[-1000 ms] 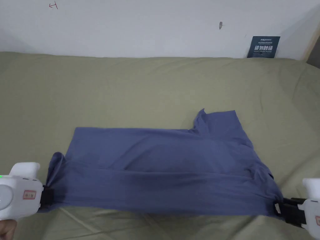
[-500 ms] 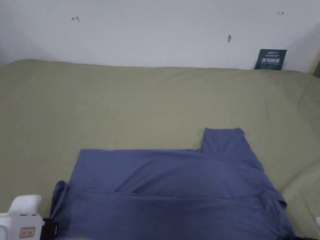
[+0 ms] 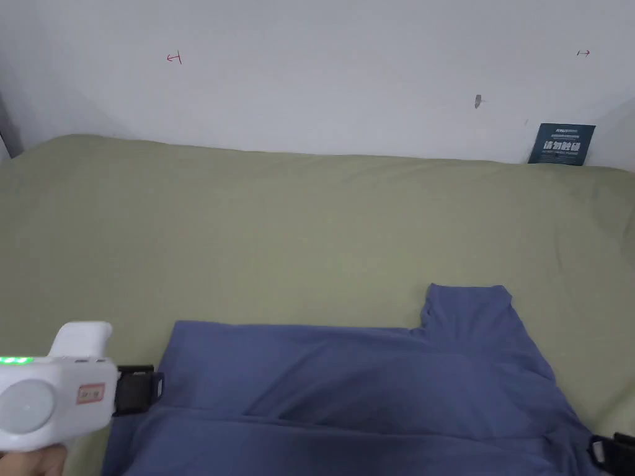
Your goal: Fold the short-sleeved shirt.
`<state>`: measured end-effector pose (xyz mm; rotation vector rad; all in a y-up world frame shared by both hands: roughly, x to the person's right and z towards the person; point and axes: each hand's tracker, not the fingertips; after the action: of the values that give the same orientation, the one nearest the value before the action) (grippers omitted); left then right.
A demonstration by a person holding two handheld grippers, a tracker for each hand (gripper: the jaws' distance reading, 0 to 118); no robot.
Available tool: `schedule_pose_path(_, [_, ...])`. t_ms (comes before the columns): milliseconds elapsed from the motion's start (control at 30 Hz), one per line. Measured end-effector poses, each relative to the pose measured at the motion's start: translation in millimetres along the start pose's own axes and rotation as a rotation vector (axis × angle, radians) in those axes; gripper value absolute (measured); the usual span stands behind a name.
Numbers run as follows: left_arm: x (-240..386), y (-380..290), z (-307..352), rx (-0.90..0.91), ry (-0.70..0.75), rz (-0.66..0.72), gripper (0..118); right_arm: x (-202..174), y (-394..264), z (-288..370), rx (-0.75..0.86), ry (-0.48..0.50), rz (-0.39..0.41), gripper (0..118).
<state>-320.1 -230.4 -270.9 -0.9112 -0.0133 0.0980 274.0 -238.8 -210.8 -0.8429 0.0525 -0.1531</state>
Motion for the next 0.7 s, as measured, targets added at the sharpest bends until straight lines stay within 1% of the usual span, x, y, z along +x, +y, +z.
schedule_pose_path(33, [6.4, 10.5, -11.8, -0.004, 0.009, -0.003, 17, -0.8, 8.3, -8.5, 0.009, 0.001, -0.003, 12])
schedule_pose_path(67, [9.8, 21.7, -27.1, -0.013, 0.021, -0.015, 0, 3.9, 17.3, -16.8, 0.011, 0.001, -0.013, 9])
schedule_pose_path(100, [12.9, 32.1, -42.5, -0.028, 0.044, -0.025, 0, 4.2, 26.2, -25.6, 0.008, 0.004, -0.020, 6])
schedule_pose_path(133, [15.0, 40.4, -55.0, -0.050, 0.051, -0.038, 0, 3.7, 32.2, -33.4, 0.007, 0.002, -0.019, 5])
schedule_pose_path(167, [10.2, 47.7, -77.4, -0.064, 0.046, -0.032, 0, 2.7, 37.6, -41.4, 0.009, -0.025, -0.013, 4])
schedule_pose_path(233, [11.8, 60.9, -102.5, -0.076, 0.061, -0.028, 0, 10.8, 47.2, -57.3, -0.004, -0.036, -0.008, 4])
schedule_pose_path(267, [11.9, 66.6, -113.9, -0.078, 0.080, -0.020, 3, 13.8, 51.8, -64.4, -0.014, -0.035, -0.012, 4])
schedule_pose_path(300, [9.8, 71.9, -125.2, -0.085, 0.078, -0.015, 15, 16.2, 55.9, -71.6, -0.024, -0.042, -0.014, 4])
schedule_pose_path(333, [10.0, 76.3, -134.0, -0.101, 0.080, -0.008, 25, 22.9, 57.7, -77.9, -0.034, -0.050, -0.015, 4])
schedule_pose_path(367, [11.2, 80.9, -143.5, -0.128, 0.093, -0.004, 25, 25.5, 59.6, -82.6, -0.038, -0.056, -0.016, 4])
schedule_pose_path(400, [12.4, 83.9, -154.4, -0.148, 0.099, -0.015, 67, 28.3, 61.5, -86.8, -0.042, -0.056, -0.018, 4])
schedule_pose_path(433, [11.6, 83.3, -162.3, -0.159, 0.111, -0.020, 105, 30.7, 63.0, -90.1, -0.048, -0.053, -0.023, 4])
schedule_pose_path(467, [13.7, 85.4, -167.3, -0.154, 0.130, -0.032, 115, 36.0, 63.7, -94.8, -0.055, -0.051, -0.030, 4])
schedule_pose_path(500, [15.7, 86.9, -173.6, -0.158, 0.161, -0.039, 113, 37.7, 64.3, -97.6, -0.060, -0.050, -0.033, 4])
schedule_pose_path(633, [13.9, 85.5, -194.2, -0.212, 0.160, -0.034, 112, 45.7, 65.0, -108.6, -0.074, -0.056, -0.033, 4])
schedule_pose_path(667, [14.1, 85.1, -194.9, -0.214, 0.161, -0.033, 103, 46.7, 65.2, -110.7, -0.078, -0.059, -0.034, 4])
schedule_pose_path(700, [16.5, 81.5, -181.9, -0.212, 0.132, -0.018, 95, 48.1, 66.0, -113.0, -0.088, -0.057, -0.033, 4])
